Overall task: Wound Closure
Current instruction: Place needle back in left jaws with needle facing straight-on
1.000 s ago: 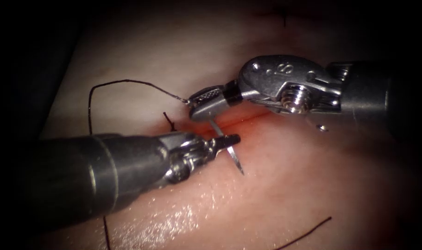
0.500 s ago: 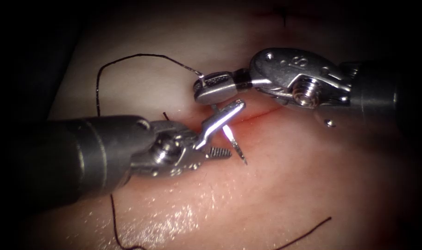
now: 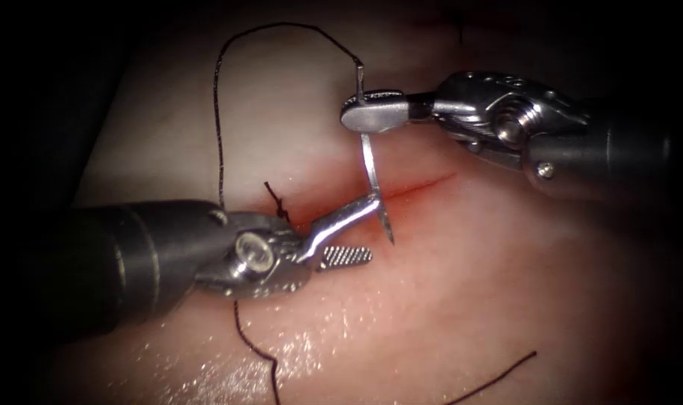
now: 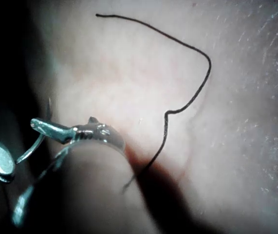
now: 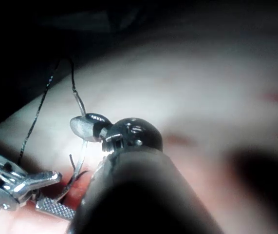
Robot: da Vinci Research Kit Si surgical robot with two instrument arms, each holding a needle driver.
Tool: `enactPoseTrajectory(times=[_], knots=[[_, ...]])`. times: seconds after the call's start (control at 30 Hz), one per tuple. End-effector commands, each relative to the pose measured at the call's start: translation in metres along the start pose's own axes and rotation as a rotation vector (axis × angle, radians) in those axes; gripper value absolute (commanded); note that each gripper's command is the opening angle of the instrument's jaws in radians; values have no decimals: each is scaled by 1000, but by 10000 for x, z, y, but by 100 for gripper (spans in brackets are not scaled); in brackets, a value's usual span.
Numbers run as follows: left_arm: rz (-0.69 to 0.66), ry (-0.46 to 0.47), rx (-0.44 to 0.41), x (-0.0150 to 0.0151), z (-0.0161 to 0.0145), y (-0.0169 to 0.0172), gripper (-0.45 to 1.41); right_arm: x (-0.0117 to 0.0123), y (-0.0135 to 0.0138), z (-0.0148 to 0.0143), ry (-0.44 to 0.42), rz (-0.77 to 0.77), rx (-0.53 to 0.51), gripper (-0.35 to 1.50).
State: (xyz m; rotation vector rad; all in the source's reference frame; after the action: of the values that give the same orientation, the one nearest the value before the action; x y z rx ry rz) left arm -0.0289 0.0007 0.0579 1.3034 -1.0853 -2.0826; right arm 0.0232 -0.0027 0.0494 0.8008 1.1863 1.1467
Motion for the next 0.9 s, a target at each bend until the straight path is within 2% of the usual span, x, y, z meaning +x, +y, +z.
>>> enactPoseTrajectory(times=[0.03,0.07,0.33,0.5,0.57,0.6,0.63,0.7,0.73,0.8,0.9], knots=[[-1,6,2,-2,6,-1,66,-1,1,9,0,-5,3,-35],[-3,11,3,-2,6,-2,71,-3,1,9,1,-1,1,-35],[0,21,11,-7,8,-10,76,-15,0,11,8,18,-9,-35],[1,18,12,-5,11,-9,71,-18,0,14,28,18,-17,-35],[2,17,13,-4,14,-8,54,-19,-1,15,32,18,-17,-35],[6,14,12,-5,14,-9,17,-20,-2,15,32,23,-17,-35],[6,14,12,-5,14,-9,17,-20,-2,15,32,23,-17,-35],[-43,10,2,-10,14,-9,-35,-20,-4,15,40,24,-14,-35],[-54,15,-8,-11,15,-8,-45,-21,-5,16,49,31,-12,-35],[-63,67,-37,-10,17,-6,-45,-21,-6,16,52,37,-19,-35],[-66,86,-47,-11,17,-7,-45,-22,-7,16,52,36,-18,-35]])
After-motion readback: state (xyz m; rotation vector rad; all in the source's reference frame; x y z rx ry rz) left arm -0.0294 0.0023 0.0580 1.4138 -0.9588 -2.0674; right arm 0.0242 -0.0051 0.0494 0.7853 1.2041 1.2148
